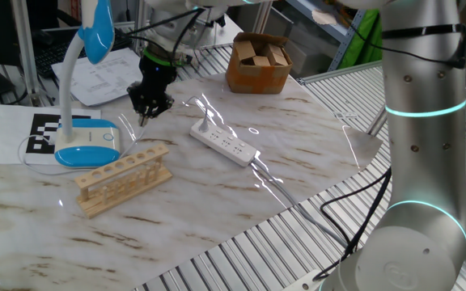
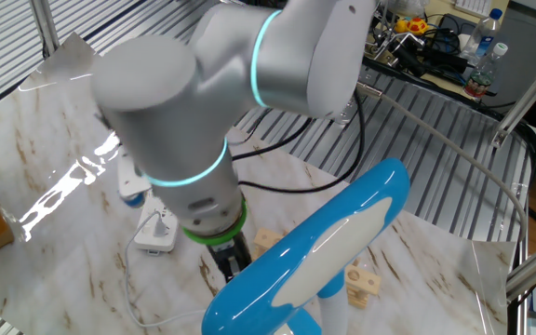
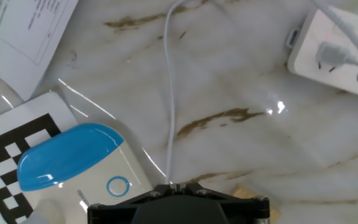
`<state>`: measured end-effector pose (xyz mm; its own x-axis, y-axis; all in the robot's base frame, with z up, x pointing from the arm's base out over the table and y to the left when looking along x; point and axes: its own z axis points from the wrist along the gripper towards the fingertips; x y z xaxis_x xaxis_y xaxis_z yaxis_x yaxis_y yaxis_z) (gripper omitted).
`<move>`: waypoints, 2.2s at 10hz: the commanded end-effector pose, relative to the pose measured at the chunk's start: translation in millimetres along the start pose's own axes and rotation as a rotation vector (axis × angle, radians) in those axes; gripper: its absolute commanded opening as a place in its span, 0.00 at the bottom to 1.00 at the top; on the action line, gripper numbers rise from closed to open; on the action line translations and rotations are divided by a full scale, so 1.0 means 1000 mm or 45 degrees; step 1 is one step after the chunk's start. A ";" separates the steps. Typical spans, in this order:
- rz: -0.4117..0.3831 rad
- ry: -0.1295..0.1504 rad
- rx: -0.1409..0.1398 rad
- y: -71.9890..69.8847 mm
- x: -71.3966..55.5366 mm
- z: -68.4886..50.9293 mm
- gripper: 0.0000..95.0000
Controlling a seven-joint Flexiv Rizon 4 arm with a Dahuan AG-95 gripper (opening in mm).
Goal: Plug in the power cord of the desk lamp, turn on the socket, and light up the desk lamp
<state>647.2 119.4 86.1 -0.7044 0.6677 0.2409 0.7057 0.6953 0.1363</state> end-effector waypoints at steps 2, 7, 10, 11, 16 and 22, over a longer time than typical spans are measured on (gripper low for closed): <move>0.016 0.013 -0.026 0.011 0.000 0.007 0.00; 0.038 0.008 -0.029 0.023 0.007 0.014 0.00; 0.063 0.002 -0.031 0.035 0.015 0.020 0.00; 0.066 0.001 -0.033 0.037 0.016 0.021 0.00; 0.100 -0.002 -0.056 0.051 0.018 0.031 0.00; 0.111 -0.032 -0.077 0.063 0.014 0.045 0.00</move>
<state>677.9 185.3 54.2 -0.6409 0.7324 0.2300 0.7675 0.6170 0.1738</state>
